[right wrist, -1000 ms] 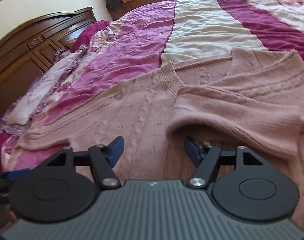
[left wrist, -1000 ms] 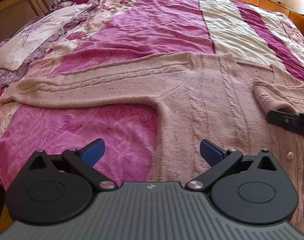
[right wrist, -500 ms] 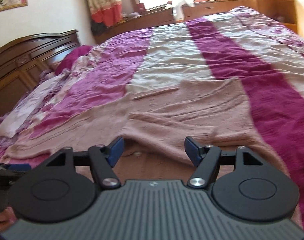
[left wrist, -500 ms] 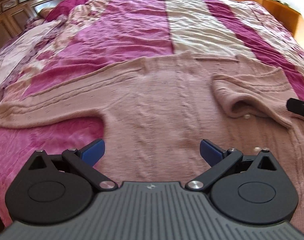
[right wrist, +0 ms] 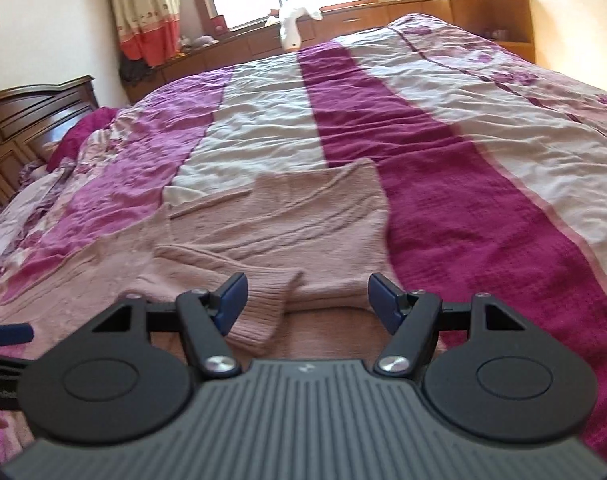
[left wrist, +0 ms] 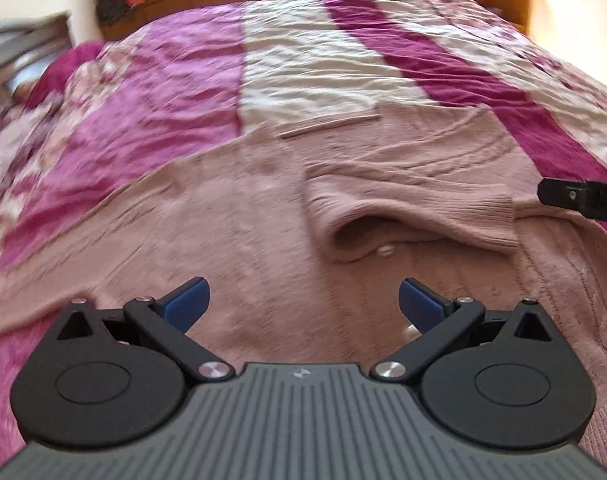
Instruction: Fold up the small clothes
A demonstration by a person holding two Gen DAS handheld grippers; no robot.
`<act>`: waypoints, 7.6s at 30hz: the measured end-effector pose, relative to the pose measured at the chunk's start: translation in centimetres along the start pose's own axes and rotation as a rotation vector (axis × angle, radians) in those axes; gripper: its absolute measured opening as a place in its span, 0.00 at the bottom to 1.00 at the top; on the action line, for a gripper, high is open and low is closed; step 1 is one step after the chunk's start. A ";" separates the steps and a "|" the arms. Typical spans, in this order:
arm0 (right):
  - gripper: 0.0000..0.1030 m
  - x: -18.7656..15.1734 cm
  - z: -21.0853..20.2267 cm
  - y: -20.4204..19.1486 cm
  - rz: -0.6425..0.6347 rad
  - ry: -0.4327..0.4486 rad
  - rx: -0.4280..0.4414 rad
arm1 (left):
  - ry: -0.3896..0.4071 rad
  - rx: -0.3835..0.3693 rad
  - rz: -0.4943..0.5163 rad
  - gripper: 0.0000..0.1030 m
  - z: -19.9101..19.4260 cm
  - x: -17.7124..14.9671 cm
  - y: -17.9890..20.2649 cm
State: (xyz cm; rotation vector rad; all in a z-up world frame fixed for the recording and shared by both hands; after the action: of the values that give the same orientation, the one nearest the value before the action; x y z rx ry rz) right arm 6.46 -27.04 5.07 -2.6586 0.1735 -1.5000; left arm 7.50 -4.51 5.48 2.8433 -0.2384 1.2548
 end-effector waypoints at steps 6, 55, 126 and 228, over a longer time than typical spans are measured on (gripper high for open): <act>0.67 -0.4 0.3 1.6 0.024 -0.016 -0.021 | 0.031 -0.011 0.169 1.00 2.5 -0.1 4.3; 0.66 -3.0 2.1 2.7 0.030 -0.049 -0.059 | 0.210 0.172 -0.276 0.08 4.0 4.0 -9.5; 0.67 -2.4 1.0 -7.8 -0.149 -0.130 0.105 | 0.003 0.408 -0.841 0.60 -0.6 -4.3 -36.1; 0.69 -1.8 -1.5 -0.3 0.050 -0.007 0.083 | -0.036 -0.031 -0.170 0.63 3.4 2.8 -3.8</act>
State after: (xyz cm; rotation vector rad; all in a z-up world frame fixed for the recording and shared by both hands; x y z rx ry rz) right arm 4.24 -26.54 4.33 -2.5758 0.1722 -1.4499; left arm 12.37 -1.40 5.38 2.7926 -0.0162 1.1584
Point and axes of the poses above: each gripper's, at about its wrist camera, not at the fingertips, and z roughly the way its jaws point, y to its right, x to its top, the point moved 2 cm from there along z, roughly the way its jaws point, and after that the axes turned 9 degrees about -z, right-handed, at the moved point
